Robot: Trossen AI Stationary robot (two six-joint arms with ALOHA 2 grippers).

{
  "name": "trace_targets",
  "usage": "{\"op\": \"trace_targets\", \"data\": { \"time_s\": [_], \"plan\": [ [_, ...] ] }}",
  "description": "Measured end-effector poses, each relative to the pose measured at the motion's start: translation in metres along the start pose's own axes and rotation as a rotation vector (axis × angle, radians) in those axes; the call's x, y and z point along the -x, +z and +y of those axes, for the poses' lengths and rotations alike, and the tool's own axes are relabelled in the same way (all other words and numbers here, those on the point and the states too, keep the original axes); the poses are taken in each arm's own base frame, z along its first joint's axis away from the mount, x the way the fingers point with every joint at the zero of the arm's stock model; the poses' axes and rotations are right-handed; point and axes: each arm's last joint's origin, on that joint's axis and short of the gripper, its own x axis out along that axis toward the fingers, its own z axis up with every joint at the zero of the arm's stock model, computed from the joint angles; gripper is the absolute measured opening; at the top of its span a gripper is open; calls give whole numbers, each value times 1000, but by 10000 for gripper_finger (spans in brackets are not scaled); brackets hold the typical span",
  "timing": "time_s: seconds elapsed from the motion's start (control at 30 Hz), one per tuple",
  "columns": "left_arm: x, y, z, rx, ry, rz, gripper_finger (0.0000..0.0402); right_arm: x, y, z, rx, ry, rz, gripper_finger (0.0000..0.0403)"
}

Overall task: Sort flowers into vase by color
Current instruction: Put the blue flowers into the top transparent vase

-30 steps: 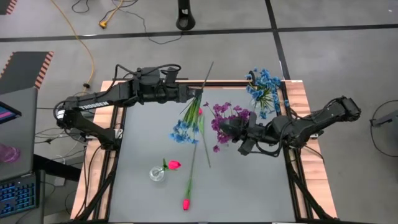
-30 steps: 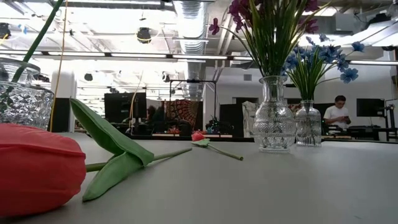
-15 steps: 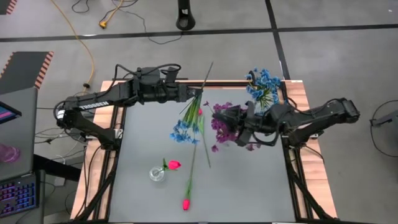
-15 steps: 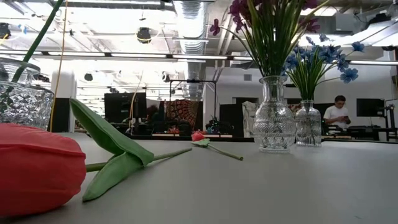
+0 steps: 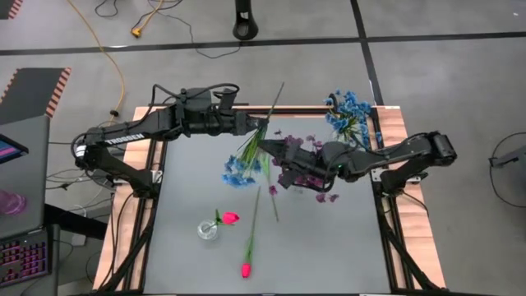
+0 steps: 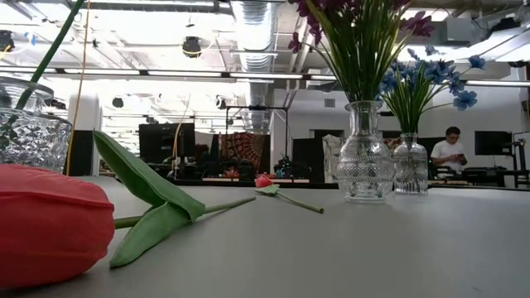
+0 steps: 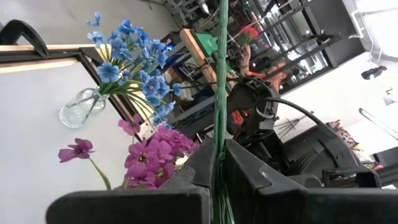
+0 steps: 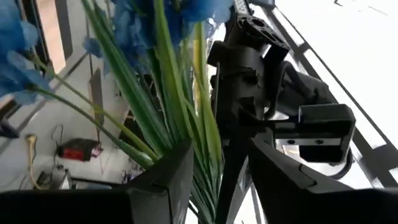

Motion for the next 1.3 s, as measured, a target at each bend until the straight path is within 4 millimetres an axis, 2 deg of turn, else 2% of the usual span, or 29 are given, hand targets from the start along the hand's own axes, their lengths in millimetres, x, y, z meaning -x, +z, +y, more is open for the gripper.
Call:
{"op": "trace_targets", "data": {
  "time_s": [0.2, 0.67, 1.03, 1.3],
  "plan": [
    [0, 0, 0, -20, -7, 5, 9, 2, 6, 0, 24, 7, 16, 182],
    [0, 0, -5, -1, -85, 52, 9, 22, 8, -22, 51, -28, 57, 182],
    [0, -1, -5, 5, -102, 78, 9, 26, 13, -19, 118, 30, 59, 182],
    [0, -1, -6, 47, -108, 91, 9, 19, 5, -16, 130, 19, 30, 182]
  ]
}}
